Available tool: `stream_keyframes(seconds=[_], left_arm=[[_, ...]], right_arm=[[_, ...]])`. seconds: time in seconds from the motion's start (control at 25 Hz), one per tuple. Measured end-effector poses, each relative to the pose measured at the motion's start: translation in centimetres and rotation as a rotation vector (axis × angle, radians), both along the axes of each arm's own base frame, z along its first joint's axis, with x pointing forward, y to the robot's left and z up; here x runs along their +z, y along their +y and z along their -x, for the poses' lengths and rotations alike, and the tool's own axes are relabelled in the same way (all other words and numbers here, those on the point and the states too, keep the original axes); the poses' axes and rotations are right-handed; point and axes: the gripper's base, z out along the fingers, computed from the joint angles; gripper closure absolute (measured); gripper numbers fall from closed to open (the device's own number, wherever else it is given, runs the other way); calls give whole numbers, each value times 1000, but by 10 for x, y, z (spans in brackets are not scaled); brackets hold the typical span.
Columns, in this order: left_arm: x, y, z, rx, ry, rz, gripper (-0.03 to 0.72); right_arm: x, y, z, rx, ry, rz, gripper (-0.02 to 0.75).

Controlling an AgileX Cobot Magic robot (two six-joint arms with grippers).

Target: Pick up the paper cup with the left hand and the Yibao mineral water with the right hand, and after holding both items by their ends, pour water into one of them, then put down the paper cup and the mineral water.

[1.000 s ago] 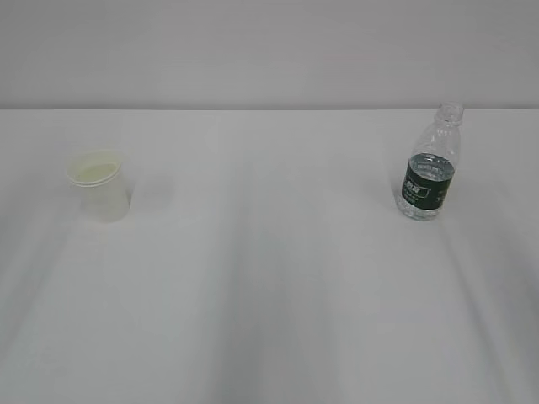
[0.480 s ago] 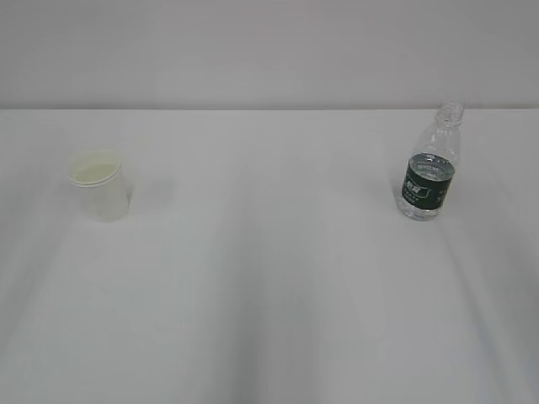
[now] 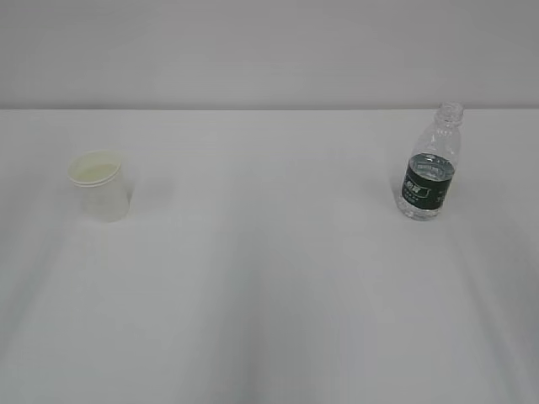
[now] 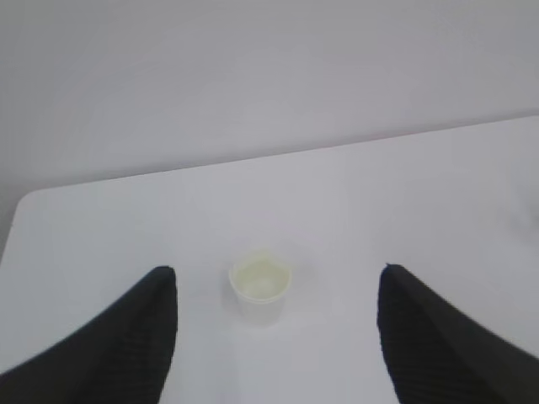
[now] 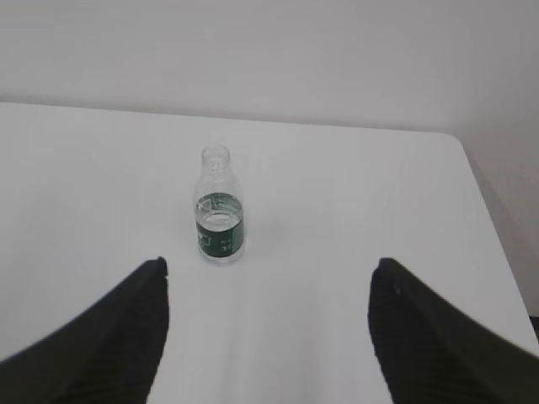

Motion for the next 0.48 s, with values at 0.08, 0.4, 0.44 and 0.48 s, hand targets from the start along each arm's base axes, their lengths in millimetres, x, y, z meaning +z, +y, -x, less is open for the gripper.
stream_keyframes(seconds=[0.08,0.4,0.44,0.48], left_arm=[[1,-1,2,-7,20,9,158],[-2,-1,5,-16,76,7,158],[-3,-1,6,-17,80,7,158],[-3,-1,6,-15,84,2,158]], right_arm=[[0,0,1,-3,10,-3,176],[-2,0,2,-9,43,-11,176],[-3,0,3,-9,48,-11,176],[-3,0,3,-10,55,-11,176]])
